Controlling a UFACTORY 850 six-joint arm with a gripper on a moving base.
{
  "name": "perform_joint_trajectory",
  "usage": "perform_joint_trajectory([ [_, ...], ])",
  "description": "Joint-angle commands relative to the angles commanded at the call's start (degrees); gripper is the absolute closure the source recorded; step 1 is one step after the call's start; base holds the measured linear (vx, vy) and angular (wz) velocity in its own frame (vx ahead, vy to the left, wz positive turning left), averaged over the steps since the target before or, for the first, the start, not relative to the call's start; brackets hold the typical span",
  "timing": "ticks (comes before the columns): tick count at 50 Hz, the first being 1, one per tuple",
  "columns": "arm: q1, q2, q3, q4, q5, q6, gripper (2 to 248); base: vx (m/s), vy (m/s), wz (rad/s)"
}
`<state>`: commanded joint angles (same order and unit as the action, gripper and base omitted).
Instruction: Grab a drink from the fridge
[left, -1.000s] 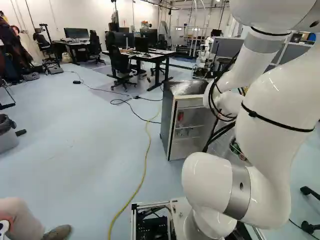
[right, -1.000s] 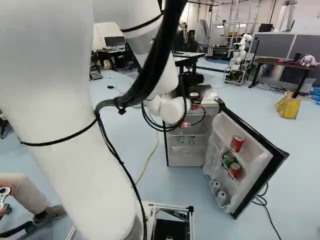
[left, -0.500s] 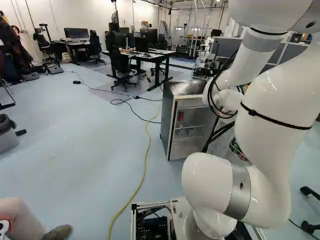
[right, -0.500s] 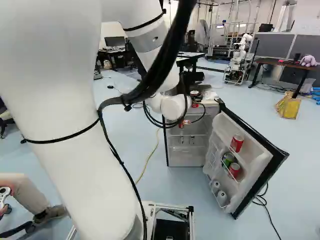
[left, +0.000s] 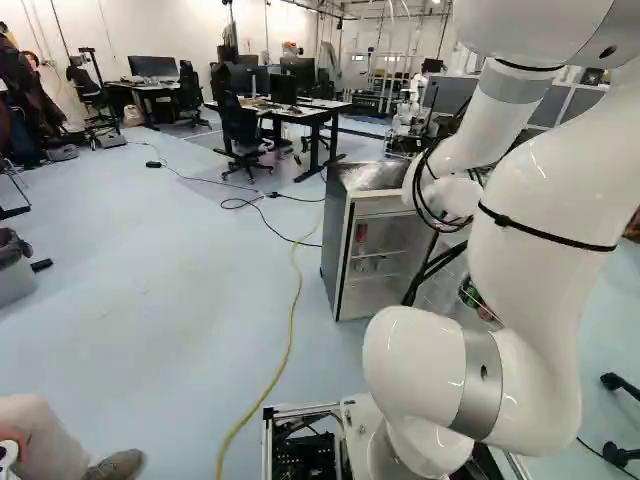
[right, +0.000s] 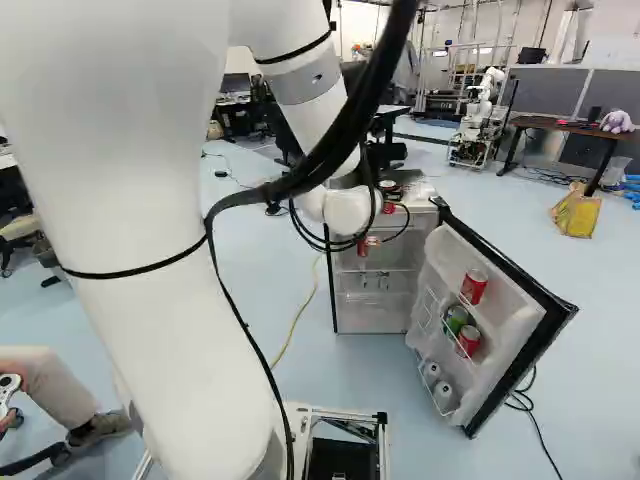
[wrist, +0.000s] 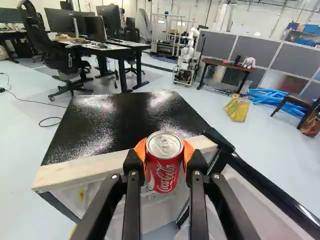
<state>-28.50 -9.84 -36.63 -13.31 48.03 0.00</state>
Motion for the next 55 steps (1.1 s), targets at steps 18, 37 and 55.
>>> perform_joint_trajectory([
  [18,1.0,-1.57,-1.77,0.0,-0.63,0.0,157,0.0,0.0,0.0],
  [37,2.17,-3.52,-3.99,0.0,-1.31,0.0,157,0.0,0.0,0.0],
  [55,3.33,-5.57,-6.37,0.0,-1.95,0.0,157,0.0,0.0,0.0],
])
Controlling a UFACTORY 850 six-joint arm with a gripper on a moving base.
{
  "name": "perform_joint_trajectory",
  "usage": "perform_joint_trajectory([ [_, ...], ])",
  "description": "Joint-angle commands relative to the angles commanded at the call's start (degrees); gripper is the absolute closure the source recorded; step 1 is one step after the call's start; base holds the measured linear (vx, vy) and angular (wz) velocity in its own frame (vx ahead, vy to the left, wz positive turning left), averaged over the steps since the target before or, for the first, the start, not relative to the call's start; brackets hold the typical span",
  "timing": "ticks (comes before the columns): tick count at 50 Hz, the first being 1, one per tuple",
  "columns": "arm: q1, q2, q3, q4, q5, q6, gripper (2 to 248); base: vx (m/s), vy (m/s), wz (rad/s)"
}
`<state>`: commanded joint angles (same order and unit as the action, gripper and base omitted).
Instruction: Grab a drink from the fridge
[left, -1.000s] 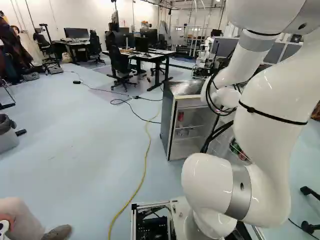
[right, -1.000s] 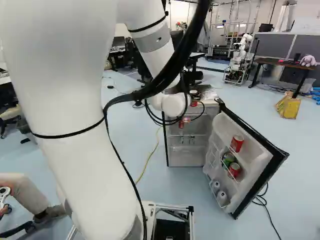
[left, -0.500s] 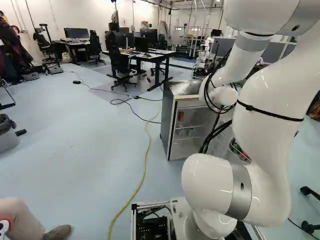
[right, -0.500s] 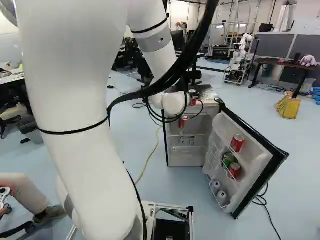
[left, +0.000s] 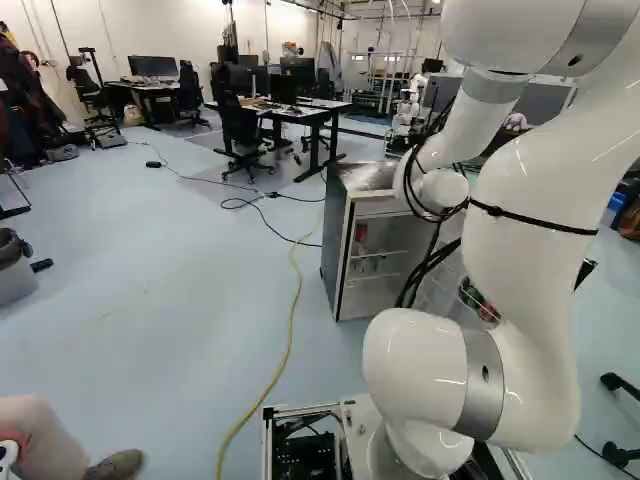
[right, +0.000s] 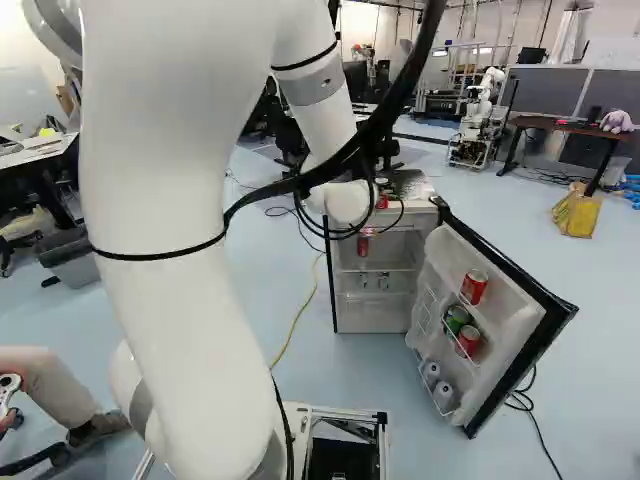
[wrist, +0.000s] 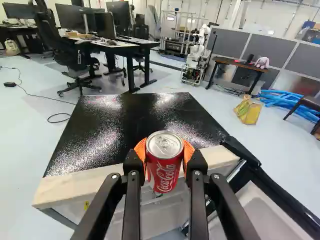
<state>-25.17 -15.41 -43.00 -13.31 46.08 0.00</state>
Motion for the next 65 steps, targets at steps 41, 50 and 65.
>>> perform_joint_trajectory([
  [41,2.44,-5.34,-6.4,0.0,-0.98,0.0,157,0.0,0.0,0.0],
  [50,2.67,-5.88,-7.06,0.0,-0.98,0.0,157,0.0,0.0,0.0],
  [65,2.69,-5.94,-7.14,0.0,-0.98,0.0,157,0.0,0.0,0.0],
])
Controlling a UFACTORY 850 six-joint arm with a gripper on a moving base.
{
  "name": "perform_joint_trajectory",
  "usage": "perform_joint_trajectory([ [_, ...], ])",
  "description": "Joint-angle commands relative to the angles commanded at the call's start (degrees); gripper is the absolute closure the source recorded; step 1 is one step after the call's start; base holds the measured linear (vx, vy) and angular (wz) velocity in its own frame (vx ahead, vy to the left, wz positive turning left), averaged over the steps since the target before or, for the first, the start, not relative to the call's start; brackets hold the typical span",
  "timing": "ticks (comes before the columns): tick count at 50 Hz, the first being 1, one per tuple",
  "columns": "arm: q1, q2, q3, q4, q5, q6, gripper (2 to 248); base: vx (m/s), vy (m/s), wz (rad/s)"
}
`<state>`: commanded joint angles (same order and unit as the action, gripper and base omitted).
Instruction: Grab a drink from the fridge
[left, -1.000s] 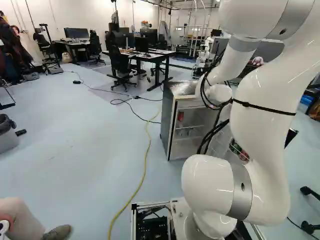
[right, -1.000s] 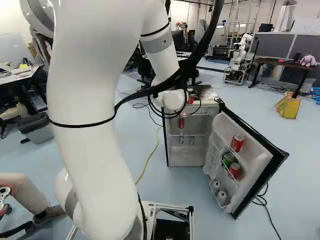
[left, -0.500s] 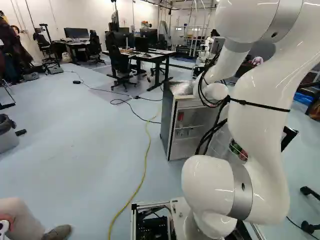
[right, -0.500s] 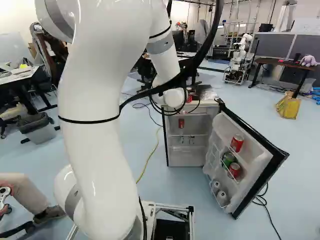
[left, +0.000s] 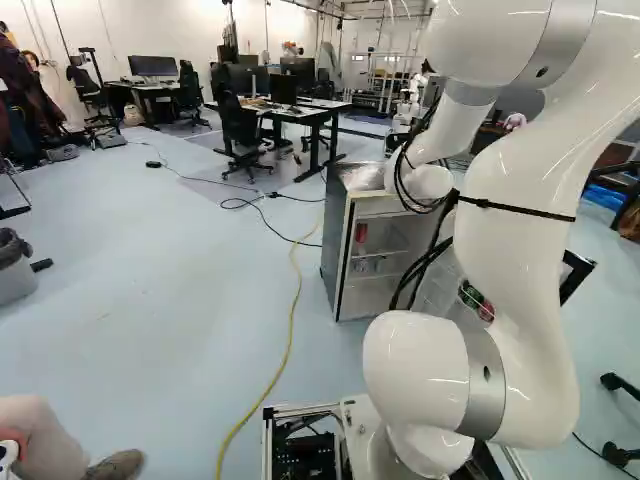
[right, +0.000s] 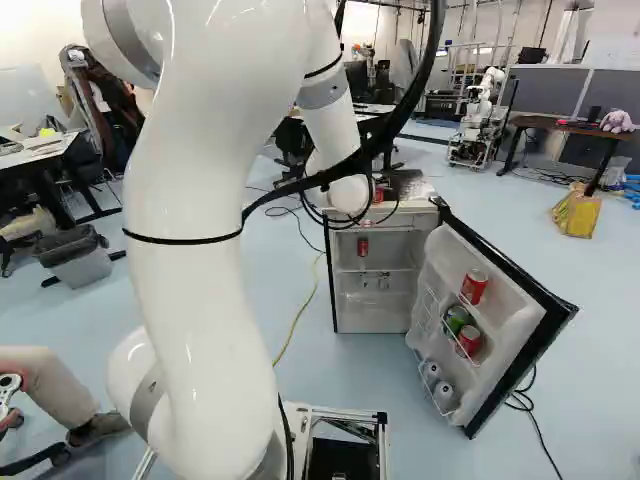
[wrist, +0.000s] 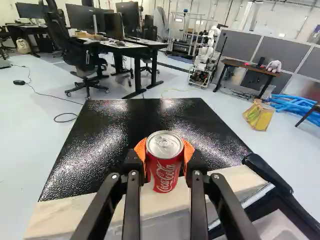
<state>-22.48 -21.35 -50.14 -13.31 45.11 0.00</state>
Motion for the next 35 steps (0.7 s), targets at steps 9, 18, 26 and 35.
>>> perform_joint_trajectory([
  [9,0.0,0.0,0.0,0.0,0.0,0.0,153,0.0,0.0,0.0],
  [18,0.0,0.0,0.0,0.0,0.0,0.0,91,0.0,0.0,0.0],
  [26,0.0,0.0,0.0,0.0,0.0,0.0,56,0.0,0.0,0.0],
  [35,-0.03,0.12,0.14,0.0,0.0,0.0,3,0.0,0.0,0.0],
])
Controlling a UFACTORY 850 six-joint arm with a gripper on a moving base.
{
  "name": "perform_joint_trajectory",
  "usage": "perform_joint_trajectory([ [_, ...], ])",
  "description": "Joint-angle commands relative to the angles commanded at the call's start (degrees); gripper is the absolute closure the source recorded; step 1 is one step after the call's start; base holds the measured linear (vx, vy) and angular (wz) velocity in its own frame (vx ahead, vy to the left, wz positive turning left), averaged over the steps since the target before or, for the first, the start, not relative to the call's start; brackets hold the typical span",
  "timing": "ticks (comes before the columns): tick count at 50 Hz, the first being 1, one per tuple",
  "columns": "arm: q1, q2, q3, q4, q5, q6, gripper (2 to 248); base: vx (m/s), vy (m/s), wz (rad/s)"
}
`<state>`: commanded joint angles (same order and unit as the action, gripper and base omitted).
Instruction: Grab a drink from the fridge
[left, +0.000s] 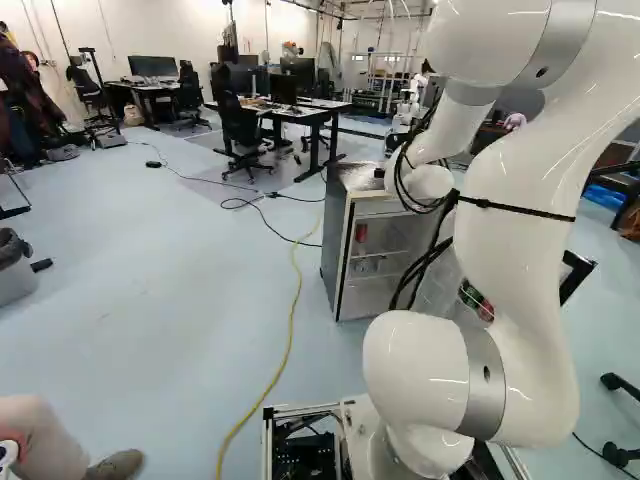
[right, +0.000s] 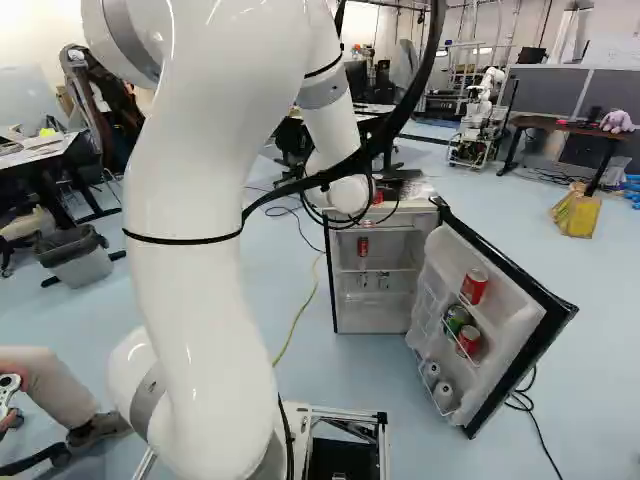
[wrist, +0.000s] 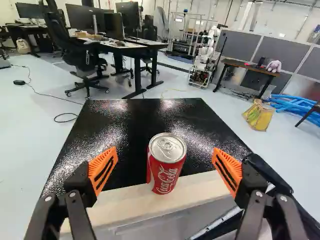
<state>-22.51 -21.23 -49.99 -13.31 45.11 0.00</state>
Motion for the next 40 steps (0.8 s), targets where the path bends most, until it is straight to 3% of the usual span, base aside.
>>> perform_joint_trajectory([
  [18,-0.65,3.02,3.65,0.0,0.0,0.0,3,0.0,0.0,0.0],
  [40,-2.16,10.92,10.15,0.0,0.0,0.0,3,0.0,0.0,0.0],
])
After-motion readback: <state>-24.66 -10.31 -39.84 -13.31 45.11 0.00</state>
